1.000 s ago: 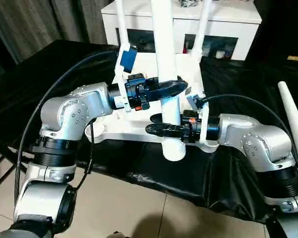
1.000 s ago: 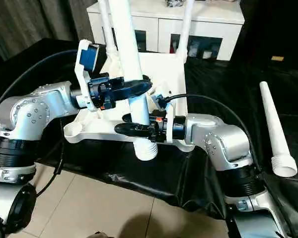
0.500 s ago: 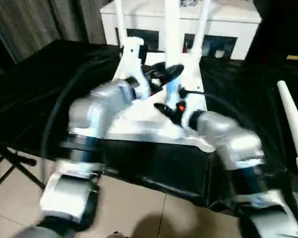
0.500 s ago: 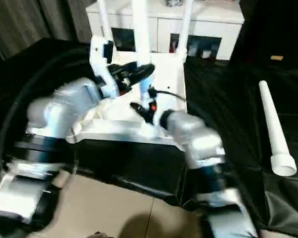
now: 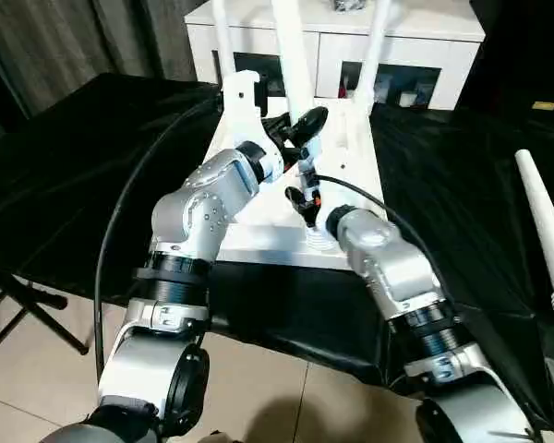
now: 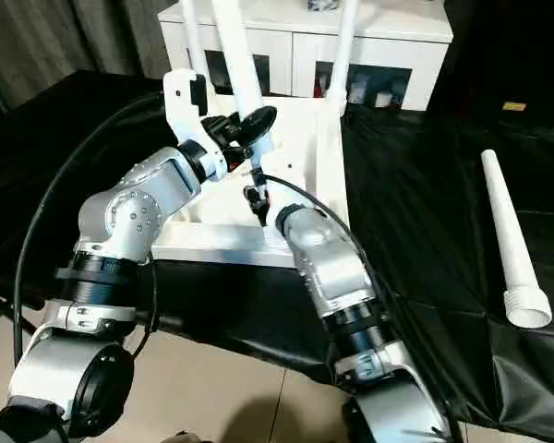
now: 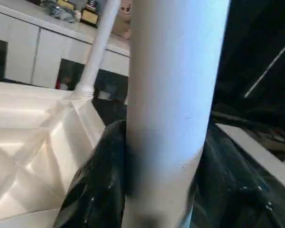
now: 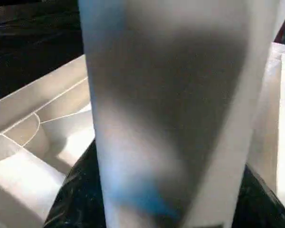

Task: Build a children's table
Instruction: Rotate table base

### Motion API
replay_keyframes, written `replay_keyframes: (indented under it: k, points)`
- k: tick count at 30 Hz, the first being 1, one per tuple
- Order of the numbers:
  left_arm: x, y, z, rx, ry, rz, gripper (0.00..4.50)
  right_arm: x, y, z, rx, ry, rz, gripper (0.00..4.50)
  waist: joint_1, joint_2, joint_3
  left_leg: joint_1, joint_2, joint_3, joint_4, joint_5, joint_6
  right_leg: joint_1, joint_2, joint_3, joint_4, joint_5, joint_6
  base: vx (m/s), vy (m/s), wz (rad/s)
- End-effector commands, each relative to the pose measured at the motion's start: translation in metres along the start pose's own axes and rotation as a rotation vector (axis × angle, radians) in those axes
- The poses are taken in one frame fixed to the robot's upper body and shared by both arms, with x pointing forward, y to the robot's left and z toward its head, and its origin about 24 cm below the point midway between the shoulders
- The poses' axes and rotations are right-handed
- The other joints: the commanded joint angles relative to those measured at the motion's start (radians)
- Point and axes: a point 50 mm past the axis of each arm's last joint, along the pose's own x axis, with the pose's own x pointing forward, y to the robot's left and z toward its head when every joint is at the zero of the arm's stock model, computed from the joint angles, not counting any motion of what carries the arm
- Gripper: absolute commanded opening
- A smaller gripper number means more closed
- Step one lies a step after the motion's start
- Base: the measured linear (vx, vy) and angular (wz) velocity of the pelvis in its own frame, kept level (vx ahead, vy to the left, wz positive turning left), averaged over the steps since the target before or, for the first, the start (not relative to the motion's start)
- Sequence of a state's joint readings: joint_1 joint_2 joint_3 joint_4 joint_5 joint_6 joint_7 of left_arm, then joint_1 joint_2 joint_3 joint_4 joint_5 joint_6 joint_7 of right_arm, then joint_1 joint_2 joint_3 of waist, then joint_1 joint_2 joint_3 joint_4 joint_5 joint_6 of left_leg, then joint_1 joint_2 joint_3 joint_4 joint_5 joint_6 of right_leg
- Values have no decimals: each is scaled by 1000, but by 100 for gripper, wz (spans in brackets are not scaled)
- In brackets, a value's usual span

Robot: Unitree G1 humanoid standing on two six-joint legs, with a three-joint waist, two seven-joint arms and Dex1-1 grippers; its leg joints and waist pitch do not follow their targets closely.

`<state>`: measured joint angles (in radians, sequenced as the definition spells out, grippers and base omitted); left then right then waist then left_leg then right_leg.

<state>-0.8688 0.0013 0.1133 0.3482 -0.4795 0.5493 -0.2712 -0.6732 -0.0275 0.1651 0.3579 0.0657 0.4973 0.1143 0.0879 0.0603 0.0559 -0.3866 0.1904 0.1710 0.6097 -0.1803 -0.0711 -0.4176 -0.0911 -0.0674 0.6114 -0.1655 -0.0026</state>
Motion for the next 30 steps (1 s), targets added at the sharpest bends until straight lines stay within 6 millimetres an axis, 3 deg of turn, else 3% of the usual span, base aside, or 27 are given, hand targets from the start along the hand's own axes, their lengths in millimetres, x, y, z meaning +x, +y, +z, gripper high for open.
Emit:
replay_keyframes:
  k: [1, 4, 7, 9, 12, 13, 17, 20, 23, 24, 29, 30]
  points:
    - [-6, 14, 3, -21, -20, 74, 180, 0, -3, 16, -8, -82, -19, 184, -3, 1, -82, 13, 15, -7, -68, -157, 4, 68, -38, 33, -59, -92, -202, 0, 0, 0]
    - [-5, 12, 5, -31, -21, 40, 178, 0, -5, 19, -19, -101, -17, 184, -4, 9, -84, 15, 15, -7, -68, -162, -1, 68, -38, 33, -57, -79, -206, 0, 0, 0]
    - [-5, 11, 8, -28, -24, 7, 178, 0, -5, 24, -43, -143, 2, 184, -5, 6, -83, 15, 14, -6, -67, -170, -2, 68, -37, 33, -58, -76, -211, 0, 0, 0]
    - [-8, 6, 16, 9, -11, -116, 178, -5, -5, 31, 26, -180, 113, 254, -5, 12, -83, 16, 12, -6, -67, -178, 8, 70, -37, 33, -57, -78, -214, 0, 0, 0]
    - [-16, -3, 29, 75, 49, -320, 178, -16, -12, 40, 121, -189, 308, 265, -7, 15, -83, 17, 14, -7, -67, -171, 27, 71, -36, 32, -52, -47, -233, 0, 0, 0]
    - [-19, -5, 32, 95, 69, -377, 177, -21, -14, 41, 116, -182, 382, 288, -5, 15, -84, 19, 16, -7, -65, -165, 39, 72, -34, 32, -49, -33, -242, 0, 0, 0]
    - [-27, -11, 42, 123, 113, -512, 177, -37, -19, 42, 73, -162, 574, 308, 1, 17, -82, 18, 18, -5, -62, -148, 50, 73, -35, 33, -45, -21, -267, 0, 0, 0]
    - [-37, -17, 53, 132, 151, -667, 177, -56, -26, 35, 15, -79, 757, 339, 2, 13, -79, 15, 17, -4, -62, -153, 48, 76, -36, 32, -47, -53, -271, 0, 0, 0]
    - [-40, -18, 56, 144, 162, -703, 177, -62, -29, 29, -10, -35, 797, 344, 5, 10, -78, 13, 17, -3, -61, -162, 48, 75, -38, 32, -50, -97, -268, 0, 0, 0]
    - [-40, -18, 58, 141, 166, -714, 177, -64, -31, 28, -16, -19, 808, 345, 3, 4, -77, 14, 17, -2, -61, -166, 44, 73, -39, 34, -54, -117, -266, 0, 0, 0]
    - [-46, -19, 65, 130, 181, -781, 177, -71, -33, 18, -21, 67, 870, 345, 6, 3, -75, 13, 17, -3, -62, -173, 32, 72, -40, 34, -60, -204, -242, 0, 0, 0]
    - [-46, -19, 66, 120, 172, -782, 177, -70, -32, 16, -12, 76, 868, 318, 5, 4, -74, 14, 18, -3, -62, -178, 30, 70, -40, 34, -62, -218, -237, 0, 0, 0]
